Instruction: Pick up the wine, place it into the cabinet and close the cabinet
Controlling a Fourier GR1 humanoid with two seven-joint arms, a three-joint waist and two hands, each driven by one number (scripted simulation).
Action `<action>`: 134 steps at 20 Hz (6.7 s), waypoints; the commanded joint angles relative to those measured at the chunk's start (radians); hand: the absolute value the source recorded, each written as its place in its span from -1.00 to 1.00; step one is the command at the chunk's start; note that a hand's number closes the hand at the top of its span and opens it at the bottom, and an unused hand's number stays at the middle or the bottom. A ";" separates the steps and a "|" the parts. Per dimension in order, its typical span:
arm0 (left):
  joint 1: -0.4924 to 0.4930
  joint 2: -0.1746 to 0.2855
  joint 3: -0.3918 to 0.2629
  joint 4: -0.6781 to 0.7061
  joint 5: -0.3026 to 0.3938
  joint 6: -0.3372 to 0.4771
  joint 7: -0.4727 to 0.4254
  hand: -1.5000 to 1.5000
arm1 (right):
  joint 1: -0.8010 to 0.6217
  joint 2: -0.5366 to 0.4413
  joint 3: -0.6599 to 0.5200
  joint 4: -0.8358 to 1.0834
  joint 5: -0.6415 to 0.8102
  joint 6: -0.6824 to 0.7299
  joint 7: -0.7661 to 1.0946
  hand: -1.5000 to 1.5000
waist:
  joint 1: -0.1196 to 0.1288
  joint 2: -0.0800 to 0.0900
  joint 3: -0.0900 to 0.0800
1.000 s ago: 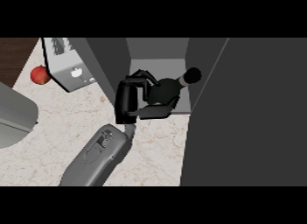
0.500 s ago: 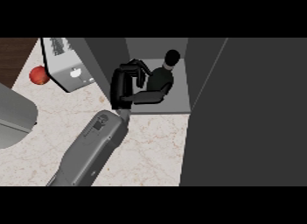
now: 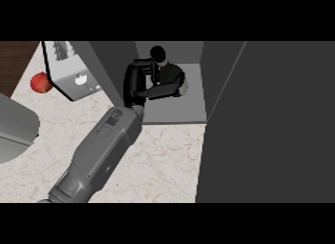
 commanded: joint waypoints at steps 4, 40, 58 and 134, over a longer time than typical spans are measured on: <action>-0.161 -0.005 0.053 0.191 0.040 -0.006 -0.062 1.00 | 0.007 -0.011 -0.031 -0.037 -0.107 0.018 0.013 -1.00 | -0.009 0.003 0.000; -0.328 0.030 0.288 0.586 0.075 -0.075 -0.283 1.00 | 0.008 0.018 0.066 -0.039 -0.049 0.024 -0.001 -1.00 | -0.043 0.019 0.000; -0.305 -0.005 0.254 0.652 0.000 0.021 -0.306 -1.00 | -0.021 0.034 0.084 0.026 -0.011 0.009 -0.044 -1.00 | -0.054 0.026 -0.001; 0.670 0.136 -0.563 -0.853 0.124 0.386 -0.135 -1.00 | -0.034 -0.003 0.081 -0.099 0.012 -0.065 0.094 -1.00 | 0.026 -0.007 0.000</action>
